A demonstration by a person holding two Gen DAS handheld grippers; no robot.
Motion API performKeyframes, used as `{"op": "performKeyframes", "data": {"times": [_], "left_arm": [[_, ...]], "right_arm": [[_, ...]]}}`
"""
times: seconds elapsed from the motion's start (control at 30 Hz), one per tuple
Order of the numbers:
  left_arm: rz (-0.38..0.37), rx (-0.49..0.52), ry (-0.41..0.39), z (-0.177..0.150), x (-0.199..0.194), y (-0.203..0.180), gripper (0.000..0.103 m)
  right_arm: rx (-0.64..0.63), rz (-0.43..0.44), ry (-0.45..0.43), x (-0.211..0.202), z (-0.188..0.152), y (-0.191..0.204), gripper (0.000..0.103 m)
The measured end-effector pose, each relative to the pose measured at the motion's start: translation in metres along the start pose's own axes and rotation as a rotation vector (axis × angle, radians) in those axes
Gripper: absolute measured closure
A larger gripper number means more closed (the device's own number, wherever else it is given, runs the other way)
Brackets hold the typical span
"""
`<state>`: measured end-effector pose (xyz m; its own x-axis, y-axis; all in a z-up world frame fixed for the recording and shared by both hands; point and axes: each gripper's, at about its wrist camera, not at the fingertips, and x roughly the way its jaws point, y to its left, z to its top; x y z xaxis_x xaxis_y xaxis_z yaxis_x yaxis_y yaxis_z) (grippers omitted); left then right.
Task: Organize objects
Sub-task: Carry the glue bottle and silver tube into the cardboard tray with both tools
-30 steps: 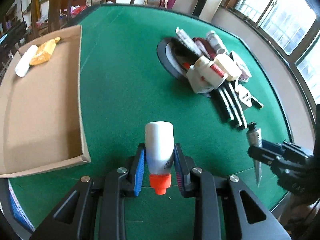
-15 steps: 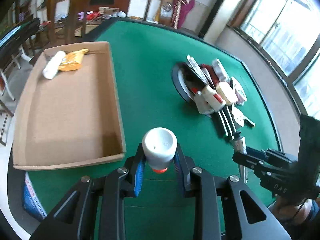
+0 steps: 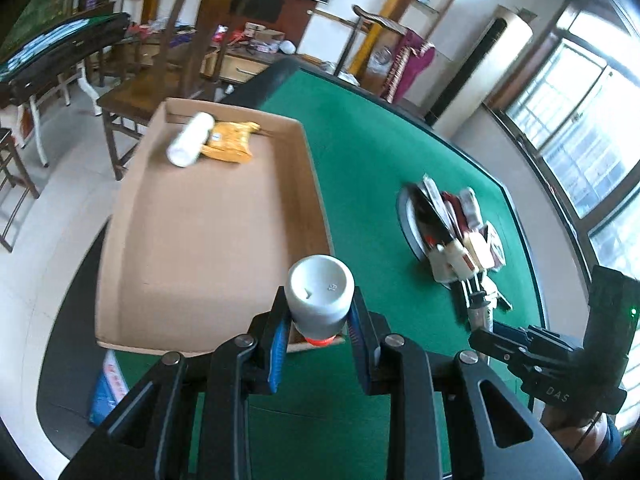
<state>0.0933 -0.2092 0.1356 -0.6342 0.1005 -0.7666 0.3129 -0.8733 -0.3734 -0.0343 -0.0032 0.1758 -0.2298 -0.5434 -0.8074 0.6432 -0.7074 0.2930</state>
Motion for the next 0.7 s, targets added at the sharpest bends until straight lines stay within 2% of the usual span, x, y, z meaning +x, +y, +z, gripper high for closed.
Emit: {"op": "performKeyframes", "data": {"times": [0.4,0.7], "left_arm": [[0.043,-0.040,0.016,0.023,0.004,0.053,0.076],[0.046,-0.009,0.046,0.053,0.019,0.073,0.076]], "right_arm": [[-0.098,0.043,0.023,0.043,0.054,0.059,0.071],[-0.067,0.057,0.055,0.093,0.096,0.079,0.071]]}}
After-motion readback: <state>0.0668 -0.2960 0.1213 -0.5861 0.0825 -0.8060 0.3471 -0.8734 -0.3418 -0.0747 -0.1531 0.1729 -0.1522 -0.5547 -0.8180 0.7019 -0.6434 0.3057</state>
